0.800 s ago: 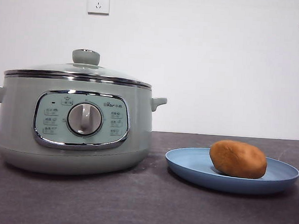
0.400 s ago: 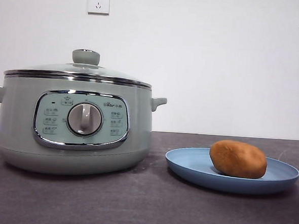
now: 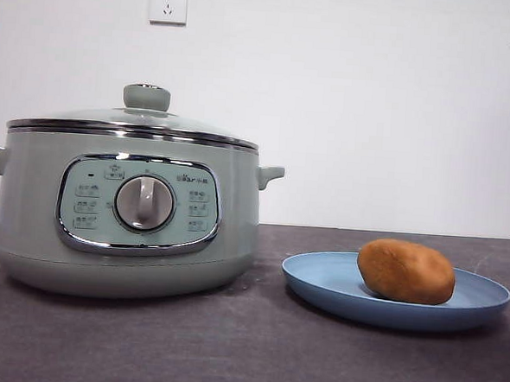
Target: Take the potato out from the steamer,put the potato on the plate,close the lid
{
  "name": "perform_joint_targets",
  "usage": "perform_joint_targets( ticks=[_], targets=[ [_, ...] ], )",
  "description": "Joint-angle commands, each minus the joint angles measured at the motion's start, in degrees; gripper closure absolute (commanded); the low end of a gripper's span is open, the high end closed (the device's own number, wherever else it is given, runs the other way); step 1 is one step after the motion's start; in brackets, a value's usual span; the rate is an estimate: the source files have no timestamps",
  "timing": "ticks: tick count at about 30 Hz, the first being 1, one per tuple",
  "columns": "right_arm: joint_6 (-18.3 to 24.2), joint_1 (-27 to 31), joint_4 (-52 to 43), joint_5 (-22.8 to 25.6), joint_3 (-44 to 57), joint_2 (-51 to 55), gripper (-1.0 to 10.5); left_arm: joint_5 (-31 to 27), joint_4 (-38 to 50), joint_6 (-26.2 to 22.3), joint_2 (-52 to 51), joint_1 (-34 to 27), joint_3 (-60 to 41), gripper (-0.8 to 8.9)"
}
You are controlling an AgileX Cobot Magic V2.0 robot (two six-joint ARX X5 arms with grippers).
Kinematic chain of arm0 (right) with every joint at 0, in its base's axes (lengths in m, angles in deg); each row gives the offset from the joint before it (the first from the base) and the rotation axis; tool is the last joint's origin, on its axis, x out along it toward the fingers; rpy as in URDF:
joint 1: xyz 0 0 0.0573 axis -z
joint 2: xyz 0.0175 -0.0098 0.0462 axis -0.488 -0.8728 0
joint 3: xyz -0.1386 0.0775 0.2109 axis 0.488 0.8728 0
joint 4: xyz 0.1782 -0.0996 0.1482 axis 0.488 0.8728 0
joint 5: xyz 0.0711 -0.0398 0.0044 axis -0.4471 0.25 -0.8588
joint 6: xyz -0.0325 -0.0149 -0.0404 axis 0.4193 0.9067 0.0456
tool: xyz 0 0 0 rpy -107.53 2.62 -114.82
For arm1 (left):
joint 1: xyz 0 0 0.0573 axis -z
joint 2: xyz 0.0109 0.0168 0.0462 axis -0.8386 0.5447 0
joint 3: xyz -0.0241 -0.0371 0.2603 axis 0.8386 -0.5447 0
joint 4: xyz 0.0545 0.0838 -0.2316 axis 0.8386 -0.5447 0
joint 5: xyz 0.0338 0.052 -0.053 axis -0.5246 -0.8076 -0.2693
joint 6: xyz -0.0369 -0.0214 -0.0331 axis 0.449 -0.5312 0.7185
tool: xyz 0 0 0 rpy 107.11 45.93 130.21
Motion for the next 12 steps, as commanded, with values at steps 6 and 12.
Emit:
perform_joint_targets(
  ticks=[6, 12],
  targets=[
    [-0.6, -0.2, 0.8, 0.1, 0.6, 0.0, 9.5, 0.1, -0.3, 0.0, -0.1, -0.2, -0.6, 8.17],
    [-0.6, -0.2, 0.8, 0.1, 0.6, 0.0, 9.5, 0.1, -0.3, 0.0, -0.1, -0.2, -0.6, 8.17]
  ],
)
